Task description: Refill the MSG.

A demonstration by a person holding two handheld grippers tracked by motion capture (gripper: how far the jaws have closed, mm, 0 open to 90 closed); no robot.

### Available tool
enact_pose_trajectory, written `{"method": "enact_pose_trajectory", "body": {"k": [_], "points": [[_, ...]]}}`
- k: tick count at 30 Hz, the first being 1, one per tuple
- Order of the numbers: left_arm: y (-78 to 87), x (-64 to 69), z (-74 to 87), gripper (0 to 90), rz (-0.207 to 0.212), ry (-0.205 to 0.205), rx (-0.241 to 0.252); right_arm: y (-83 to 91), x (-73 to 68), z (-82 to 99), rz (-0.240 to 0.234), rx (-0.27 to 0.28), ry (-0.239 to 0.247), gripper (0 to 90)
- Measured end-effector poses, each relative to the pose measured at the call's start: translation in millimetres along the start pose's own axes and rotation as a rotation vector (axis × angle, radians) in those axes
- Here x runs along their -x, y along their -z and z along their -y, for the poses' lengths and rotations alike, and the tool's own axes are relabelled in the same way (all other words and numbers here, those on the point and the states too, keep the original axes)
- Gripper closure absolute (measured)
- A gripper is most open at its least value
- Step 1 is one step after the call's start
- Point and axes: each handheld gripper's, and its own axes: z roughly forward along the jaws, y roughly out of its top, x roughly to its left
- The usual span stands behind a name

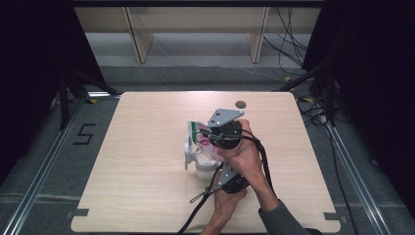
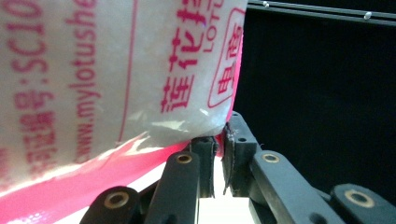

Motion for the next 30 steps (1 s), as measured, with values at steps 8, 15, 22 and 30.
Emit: {"method": "enact_pose_trajectory", "body": {"k": [8, 15, 22, 30], "points": [[2.6, -0.5, -1.7, 83.6, 0.02, -0.001, -0.029, 0.3, 0.2, -0.2, -0.001, 0.001, 0.005, 88.5], [3.9, -1.0, -2.2, 83.6, 0.034, -0.002, -0.036, 1.1, 0.7, -0.6, 0.001, 0.003, 0.001, 88.5], [4.5, -0.4, -1.5, 83.5, -0.003, -0.01, -0.036, 3.4, 2.0, 0.1, 0.005, 0.015, -0.023, 88.7], [6.0, -1.4, 0.5, 83.5, -0.017, -0.021, -0.053, 8.7, 8.1, 2.5, 0.005, 0.046, -0.021, 89.7]]}}
